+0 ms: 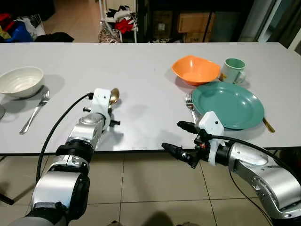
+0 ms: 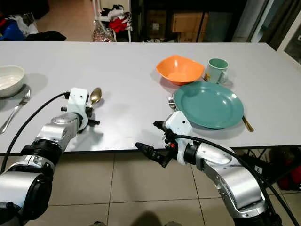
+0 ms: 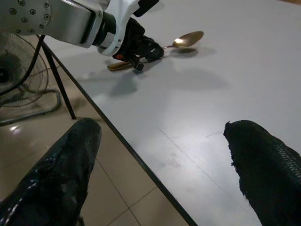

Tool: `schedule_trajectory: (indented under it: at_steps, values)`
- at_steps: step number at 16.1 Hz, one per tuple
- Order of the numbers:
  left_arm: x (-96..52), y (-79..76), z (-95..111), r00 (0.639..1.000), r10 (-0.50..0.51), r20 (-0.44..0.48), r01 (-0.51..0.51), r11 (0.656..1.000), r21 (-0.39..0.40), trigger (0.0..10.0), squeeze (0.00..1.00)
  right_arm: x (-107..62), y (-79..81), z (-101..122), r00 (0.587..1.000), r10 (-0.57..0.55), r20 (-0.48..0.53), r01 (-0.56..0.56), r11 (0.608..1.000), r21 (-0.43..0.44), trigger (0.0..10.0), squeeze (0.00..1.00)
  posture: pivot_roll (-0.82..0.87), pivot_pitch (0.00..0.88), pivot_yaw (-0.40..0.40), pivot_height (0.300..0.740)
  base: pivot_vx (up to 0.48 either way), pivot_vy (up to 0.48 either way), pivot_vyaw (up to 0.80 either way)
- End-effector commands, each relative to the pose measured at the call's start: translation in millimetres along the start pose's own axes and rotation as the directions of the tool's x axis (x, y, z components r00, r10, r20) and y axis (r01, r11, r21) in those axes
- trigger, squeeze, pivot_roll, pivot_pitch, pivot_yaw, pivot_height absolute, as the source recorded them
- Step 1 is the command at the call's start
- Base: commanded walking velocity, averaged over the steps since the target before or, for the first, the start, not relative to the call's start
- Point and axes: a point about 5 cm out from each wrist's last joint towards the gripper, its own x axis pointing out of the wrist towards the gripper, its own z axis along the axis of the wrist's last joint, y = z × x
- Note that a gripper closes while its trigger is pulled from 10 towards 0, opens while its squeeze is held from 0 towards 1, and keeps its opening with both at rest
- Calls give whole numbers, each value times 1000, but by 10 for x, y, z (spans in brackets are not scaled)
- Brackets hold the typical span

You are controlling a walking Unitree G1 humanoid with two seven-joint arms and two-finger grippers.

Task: Setting the table

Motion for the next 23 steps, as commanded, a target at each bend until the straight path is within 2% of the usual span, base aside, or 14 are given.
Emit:
schedule_trajectory:
  at_steps: [1,10,12,16,18,19,20,21,22,23]
  values:
    - [5,46,78,1000,26,13,-26,1000,16,10000,0,1,15,105,1000,20,18,-19,999,-36,10000,0,-187,48,28,740,0,0,0]
    - [48,-1,58,999,51,-6,-51,999,-10,10000,0,38,29,132,999,43,16,-42,998,-44,10000,0,-185,58,21,740,0,0,0]
    - [51,-14,73,999,52,-5,-53,998,-23,10000,1000,44,32,135,999,45,17,-44,998,-44,10000,0,-185,58,21,740,0,0,0]
    - [53,-27,94,999,48,6,-48,999,-21,10000,1000,49,37,141,999,45,23,-44,998,-42,10000,0,-189,57,26,740,0,0,0]
    - [49,-20,166,998,55,37,-53,998,-33,10000,1000,45,39,145,999,41,30,-40,998,-40,10000,0,-184,51,29,740,0,0,0]
    - [4,57,412,981,109,159,-97,992,-84,10000,922,12,26,178,998,5,69,-4,1000,-10,10000,0,-185,45,38,740,0,0,0]
    - [-66,115,580,953,155,261,-124,984,-130,10000,353,-14,20,193,996,-23,90,22,1000,17,10000,0,-181,36,43,740,0,0,0]
    - [-164,130,690,923,168,346,-109,977,-183,10000,0,-29,20,187,995,-42,92,39,999,33,10000,0,-180,34,44,740,0,0,0]
    - [-400,85,763,879,125,460,-68,988,-140,10000,0,-45,7,172,990,-95,102,89,994,62,10000,0,-166,29,49,740,0,0,0]
    - [-679,-5,698,853,86,515,-13,990,-144,10000,0,-51,-9,148,981,-159,111,156,987,35,10000,0,-156,23,52,740,0,0,0]
